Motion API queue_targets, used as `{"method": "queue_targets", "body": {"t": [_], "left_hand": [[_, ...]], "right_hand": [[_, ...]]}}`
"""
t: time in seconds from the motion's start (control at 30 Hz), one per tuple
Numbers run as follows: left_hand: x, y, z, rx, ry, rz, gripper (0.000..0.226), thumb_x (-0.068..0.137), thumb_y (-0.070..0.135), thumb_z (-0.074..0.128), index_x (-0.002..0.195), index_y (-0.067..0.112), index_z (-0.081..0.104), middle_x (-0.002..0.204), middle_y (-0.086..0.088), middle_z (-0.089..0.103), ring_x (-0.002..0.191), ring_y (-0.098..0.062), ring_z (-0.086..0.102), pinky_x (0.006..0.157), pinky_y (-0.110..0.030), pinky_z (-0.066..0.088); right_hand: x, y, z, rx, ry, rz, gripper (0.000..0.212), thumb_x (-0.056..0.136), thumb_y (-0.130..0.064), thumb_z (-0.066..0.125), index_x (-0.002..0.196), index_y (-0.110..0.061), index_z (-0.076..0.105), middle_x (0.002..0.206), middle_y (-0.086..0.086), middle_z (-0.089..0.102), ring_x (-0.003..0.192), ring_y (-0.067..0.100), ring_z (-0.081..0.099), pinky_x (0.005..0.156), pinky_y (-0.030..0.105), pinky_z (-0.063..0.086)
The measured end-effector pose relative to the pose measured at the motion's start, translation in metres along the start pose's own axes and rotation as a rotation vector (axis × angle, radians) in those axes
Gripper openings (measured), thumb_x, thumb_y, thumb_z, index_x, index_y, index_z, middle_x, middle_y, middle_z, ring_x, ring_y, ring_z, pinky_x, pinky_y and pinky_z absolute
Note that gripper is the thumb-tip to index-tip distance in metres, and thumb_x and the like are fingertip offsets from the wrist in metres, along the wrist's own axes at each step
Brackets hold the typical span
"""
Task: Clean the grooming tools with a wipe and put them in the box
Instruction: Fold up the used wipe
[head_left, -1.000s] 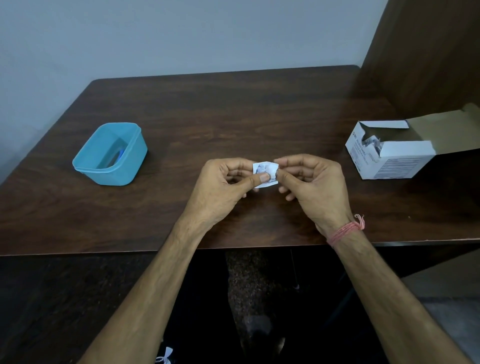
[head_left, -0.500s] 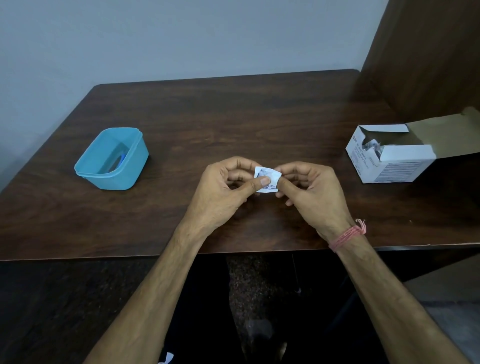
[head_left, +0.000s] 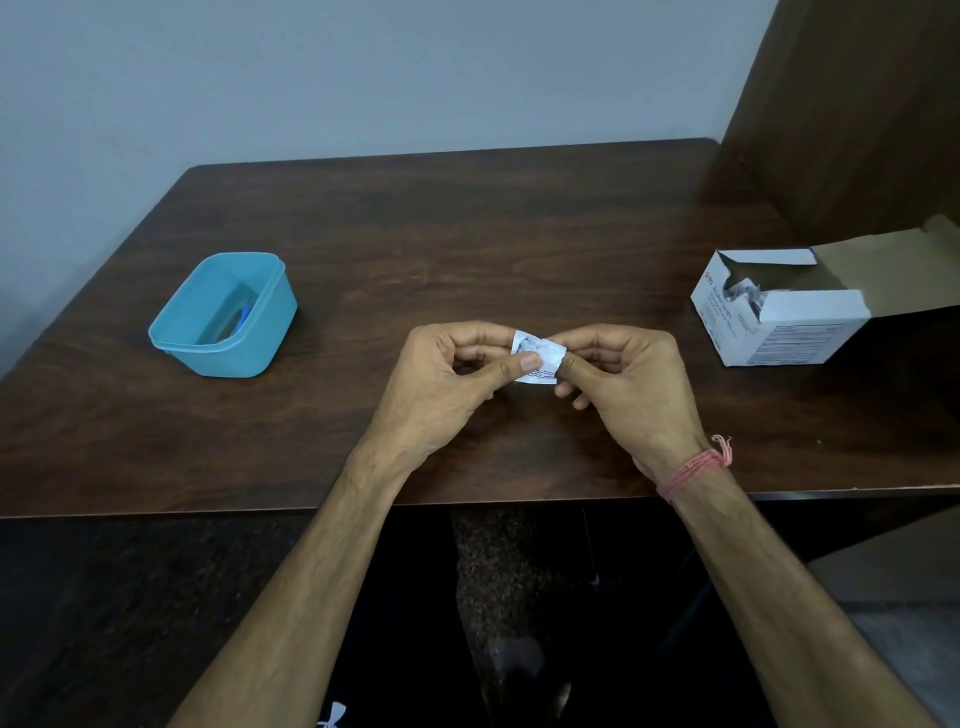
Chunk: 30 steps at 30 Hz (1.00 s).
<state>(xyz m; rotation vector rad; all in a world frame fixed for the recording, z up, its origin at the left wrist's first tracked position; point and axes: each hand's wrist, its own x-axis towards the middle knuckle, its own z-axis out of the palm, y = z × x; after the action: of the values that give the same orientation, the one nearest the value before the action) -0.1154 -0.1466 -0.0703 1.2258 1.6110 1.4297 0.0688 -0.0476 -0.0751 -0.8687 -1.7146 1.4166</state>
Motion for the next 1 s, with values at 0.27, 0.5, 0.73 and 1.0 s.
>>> {"method": "queue_targets", "body": {"t": [0.27,0.5,0.73,1.0], "left_hand": [[-0.0008,-0.0005,-0.0036,-0.054,-0.026,0.010,0.011,0.097,0.020,0.086,0.108,0.024,0.086,0.096,-0.001,0.087,0.087,-0.010,0.078,0.074,-0.019,0.052],[-0.0020,0.0031,-0.0031,-0.082,-0.009,0.038,0.013,0.098,0.016,0.084,0.111,0.017,0.085,0.098,-0.003,0.087,0.089,-0.007,0.080,0.075,-0.013,0.052],[-0.0014,-0.0006,-0.0019,-0.001,-0.012,0.035,0.013,0.100,0.022,0.085,0.113,0.021,0.086,0.097,0.001,0.087,0.087,-0.012,0.078,0.077,-0.026,0.054],[0.0004,-0.0026,0.0022,0.017,0.073,0.018,0.009,0.099,0.023,0.086,0.109,0.025,0.086,0.096,0.003,0.087,0.084,-0.019,0.080,0.075,-0.025,0.056]], "right_hand": [[-0.0002,-0.0033,-0.0037,0.124,-0.013,0.006,0.022,0.091,0.004,0.085,0.086,-0.014,0.074,0.081,0.013,0.082,0.061,0.015,0.073,0.053,0.020,0.054],[-0.0014,-0.0046,-0.0048,0.151,-0.020,-0.016,0.007,0.090,-0.008,0.086,0.094,-0.011,0.081,0.088,0.010,0.085,0.068,0.018,0.078,0.052,0.023,0.053],[-0.0006,0.0002,-0.0031,0.084,-0.021,-0.017,0.016,0.093,0.000,0.084,0.103,-0.013,0.082,0.087,0.010,0.084,0.070,0.016,0.078,0.055,0.021,0.056],[-0.0018,-0.0011,-0.0015,0.121,0.009,-0.023,0.003,0.097,-0.013,0.082,0.100,-0.014,0.084,0.091,0.006,0.085,0.070,0.018,0.079,0.054,0.023,0.057]]}}
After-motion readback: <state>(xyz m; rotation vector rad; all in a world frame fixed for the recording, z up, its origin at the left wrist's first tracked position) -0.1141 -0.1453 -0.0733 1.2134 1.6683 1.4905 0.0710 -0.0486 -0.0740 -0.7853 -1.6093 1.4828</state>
